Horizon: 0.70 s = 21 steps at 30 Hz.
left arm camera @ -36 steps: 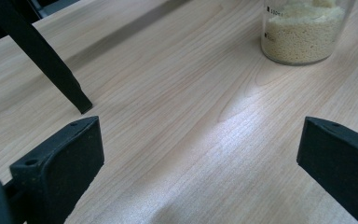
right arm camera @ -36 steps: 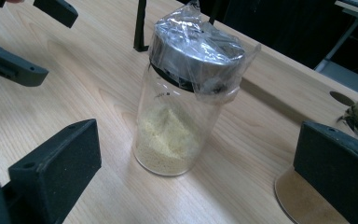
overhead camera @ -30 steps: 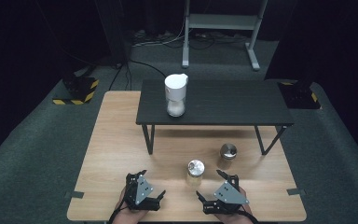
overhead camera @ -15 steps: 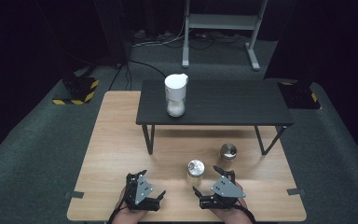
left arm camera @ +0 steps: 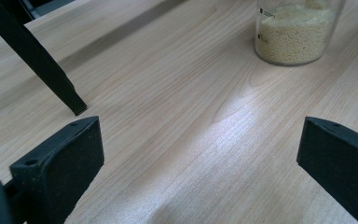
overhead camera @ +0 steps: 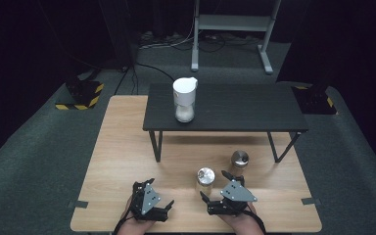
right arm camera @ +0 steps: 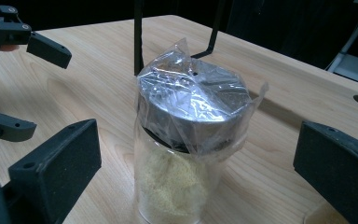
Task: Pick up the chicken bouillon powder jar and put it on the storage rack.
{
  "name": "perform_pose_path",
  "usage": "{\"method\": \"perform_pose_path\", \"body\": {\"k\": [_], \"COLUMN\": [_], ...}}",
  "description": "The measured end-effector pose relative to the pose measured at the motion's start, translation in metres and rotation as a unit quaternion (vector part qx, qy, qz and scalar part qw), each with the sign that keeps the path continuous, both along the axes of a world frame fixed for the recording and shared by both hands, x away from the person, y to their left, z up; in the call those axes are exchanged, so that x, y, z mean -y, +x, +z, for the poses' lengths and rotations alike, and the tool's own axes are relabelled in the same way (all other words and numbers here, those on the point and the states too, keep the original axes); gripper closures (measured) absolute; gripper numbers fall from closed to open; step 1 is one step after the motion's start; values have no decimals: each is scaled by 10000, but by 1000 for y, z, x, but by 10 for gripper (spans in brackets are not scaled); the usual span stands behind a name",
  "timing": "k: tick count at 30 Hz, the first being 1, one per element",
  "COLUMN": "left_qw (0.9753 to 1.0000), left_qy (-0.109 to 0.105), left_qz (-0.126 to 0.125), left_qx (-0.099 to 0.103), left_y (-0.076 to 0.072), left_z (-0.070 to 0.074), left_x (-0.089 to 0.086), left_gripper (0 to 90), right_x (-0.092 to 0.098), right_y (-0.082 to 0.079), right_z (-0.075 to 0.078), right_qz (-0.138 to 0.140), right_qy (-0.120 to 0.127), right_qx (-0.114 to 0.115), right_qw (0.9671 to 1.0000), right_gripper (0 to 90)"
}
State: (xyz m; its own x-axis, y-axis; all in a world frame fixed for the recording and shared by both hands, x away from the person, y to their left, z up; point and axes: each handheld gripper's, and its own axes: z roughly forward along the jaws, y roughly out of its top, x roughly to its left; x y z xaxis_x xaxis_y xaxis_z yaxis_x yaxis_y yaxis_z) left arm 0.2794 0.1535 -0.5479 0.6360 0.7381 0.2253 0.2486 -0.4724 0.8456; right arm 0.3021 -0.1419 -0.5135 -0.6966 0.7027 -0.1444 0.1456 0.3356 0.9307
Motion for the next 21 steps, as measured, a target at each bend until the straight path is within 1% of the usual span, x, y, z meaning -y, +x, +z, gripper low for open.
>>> {"method": "perform_pose_path", "body": {"k": [5, 8, 11, 12, 14, 15, 17, 19, 20, 21], "left_qw": [10000, 10000, 10000, 10000, 10000, 10000, 10000, 10000, 10000, 10000], "left_qy": [-3, -32, -40, -40, -40, -40, -41, -39, -39, -39], "left_qz": [-3, -6, 1, 1, -6, -6, -6, -7, -11, -11], "left_qx": [9, 3, 1, 1, -1, -1, -1, -1, -1, -1], "left_y": [0, 0, 0, 0, 0, 0, 0, 0, 0, 0], "left_z": [0, 0, 0, 0, 0, 0, 0, 0, 0, 0], "left_x": [0, -1, -1, -1, -1, -1, -1, -1, -1, -1], "left_gripper": [7, 8, 7, 7, 8, 7, 7, 7, 7, 7], "right_x": [-2, -3, -3, -3, -4, -4, -4, -5, -6, -6], "right_y": [3, 5, 8, 8, 9, 9, 9, 11, 12, 12], "right_z": [0, 0, -1, -1, 0, 0, 0, -1, -1, -1], "right_qz": [6, -13, 18, 18, 69, 69, 100, 159, 180, 180], "right_qy": [38, 141, 274, 274, 366, 366, 394, 486, 519, 519], "right_qx": [-18, -53, -120, -120, -75, -75, -48, -103, -95, -95], "right_qw": [10000, 9999, 9995, 9995, 9993, 9993, 9992, 9986, 9984, 9984], "right_gripper": [0, 12, 59, 59, 115, 115, 156, 199, 217, 217]}}
